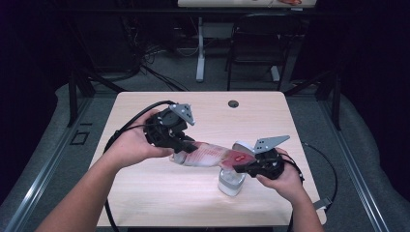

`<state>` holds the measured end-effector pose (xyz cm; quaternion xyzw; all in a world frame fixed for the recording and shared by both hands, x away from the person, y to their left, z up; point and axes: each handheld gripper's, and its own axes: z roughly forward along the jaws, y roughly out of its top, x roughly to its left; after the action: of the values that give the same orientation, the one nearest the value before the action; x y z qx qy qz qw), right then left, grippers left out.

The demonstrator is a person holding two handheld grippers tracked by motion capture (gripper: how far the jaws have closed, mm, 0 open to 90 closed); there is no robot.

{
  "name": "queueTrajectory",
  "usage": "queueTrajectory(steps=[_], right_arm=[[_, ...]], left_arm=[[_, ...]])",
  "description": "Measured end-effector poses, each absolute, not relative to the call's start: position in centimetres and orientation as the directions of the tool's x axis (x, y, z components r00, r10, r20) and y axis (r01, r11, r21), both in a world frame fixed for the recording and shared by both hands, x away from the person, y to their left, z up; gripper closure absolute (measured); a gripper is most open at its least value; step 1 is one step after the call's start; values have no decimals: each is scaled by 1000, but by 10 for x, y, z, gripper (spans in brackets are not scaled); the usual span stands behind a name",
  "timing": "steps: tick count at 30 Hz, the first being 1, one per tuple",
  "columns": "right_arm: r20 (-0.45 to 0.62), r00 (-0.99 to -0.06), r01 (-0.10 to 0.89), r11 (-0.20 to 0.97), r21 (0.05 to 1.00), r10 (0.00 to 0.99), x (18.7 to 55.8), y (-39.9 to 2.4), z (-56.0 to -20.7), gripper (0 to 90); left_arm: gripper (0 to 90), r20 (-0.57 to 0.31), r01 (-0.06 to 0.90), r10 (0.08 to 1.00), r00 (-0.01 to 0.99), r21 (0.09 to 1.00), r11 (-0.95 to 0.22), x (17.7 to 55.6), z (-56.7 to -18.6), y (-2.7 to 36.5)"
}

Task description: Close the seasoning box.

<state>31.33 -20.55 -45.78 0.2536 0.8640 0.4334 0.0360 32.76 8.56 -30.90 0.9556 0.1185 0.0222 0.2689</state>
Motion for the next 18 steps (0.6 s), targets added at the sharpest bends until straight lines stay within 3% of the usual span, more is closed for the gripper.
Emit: queueTrajectory(steps=[18], right_arm=[[158, -871, 407, 503, 762, 466, 313, -204, -459, 878]], left_arm=[[792, -23, 212, 234, 972, 516, -830, 328, -310, 86]])
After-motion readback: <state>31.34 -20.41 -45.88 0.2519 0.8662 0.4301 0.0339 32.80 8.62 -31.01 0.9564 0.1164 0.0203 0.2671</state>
